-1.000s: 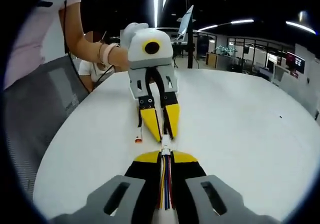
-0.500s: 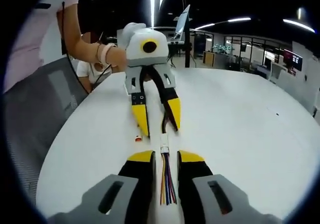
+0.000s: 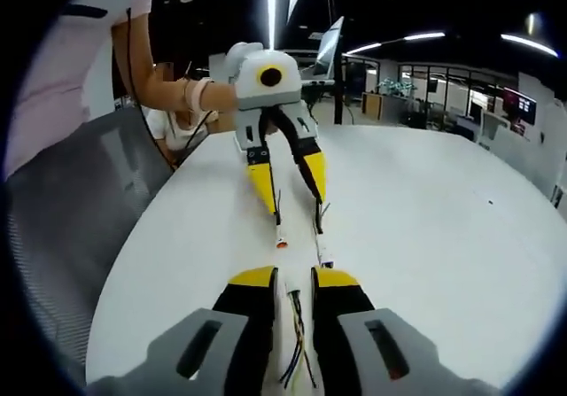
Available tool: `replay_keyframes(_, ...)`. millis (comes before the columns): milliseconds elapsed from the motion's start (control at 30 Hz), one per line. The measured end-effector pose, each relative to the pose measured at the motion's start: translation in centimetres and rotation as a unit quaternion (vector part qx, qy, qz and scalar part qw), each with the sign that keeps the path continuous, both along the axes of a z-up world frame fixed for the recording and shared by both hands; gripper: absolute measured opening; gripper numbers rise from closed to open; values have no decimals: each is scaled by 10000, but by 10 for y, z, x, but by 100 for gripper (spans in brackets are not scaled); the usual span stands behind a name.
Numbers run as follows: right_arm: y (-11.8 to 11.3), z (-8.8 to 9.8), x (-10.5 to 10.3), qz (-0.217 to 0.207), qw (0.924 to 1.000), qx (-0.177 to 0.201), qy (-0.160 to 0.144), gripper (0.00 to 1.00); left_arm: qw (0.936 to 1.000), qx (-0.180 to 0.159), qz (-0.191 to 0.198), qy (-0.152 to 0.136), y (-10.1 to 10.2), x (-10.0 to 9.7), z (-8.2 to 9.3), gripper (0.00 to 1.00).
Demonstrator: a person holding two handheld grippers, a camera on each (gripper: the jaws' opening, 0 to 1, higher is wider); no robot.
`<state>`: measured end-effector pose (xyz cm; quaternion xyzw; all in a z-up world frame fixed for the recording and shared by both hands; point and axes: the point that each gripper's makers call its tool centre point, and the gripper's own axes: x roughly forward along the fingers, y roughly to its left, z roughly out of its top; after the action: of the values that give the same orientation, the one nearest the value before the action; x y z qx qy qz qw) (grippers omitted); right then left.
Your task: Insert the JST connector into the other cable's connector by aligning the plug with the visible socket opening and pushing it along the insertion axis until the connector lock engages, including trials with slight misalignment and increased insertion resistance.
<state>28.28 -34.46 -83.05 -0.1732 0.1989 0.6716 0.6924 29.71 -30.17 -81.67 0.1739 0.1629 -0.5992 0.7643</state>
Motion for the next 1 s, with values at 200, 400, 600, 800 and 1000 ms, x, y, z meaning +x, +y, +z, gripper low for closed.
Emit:
replay_keyframes(200, -1, -7, 0, 8, 10000, -44, 8, 11, 9999, 100, -68, 53, -4, -13, -9, 14)
replay_keyframes(400, -3, -11, 3, -50, 9999, -92, 33, 9, 9999, 116, 22, 74, -4, -14, -16, 12)
replay_keyframes(600, -4, -13, 5, -51, 9999, -142, -79, 9, 9996, -19, 211, 189, 0, -10, -21, 11)
replay_keyframes(800, -5, -18, 3, 58, 9994, -275, -221, 7, 9996, -28, 217, 162, 0, -10, -24, 8)
replay_keyframes(1000, -5, -17, 7, 18, 9992, -263, -301, 6, 9995, -60, 215, 208, 1, -10, -28, 3)
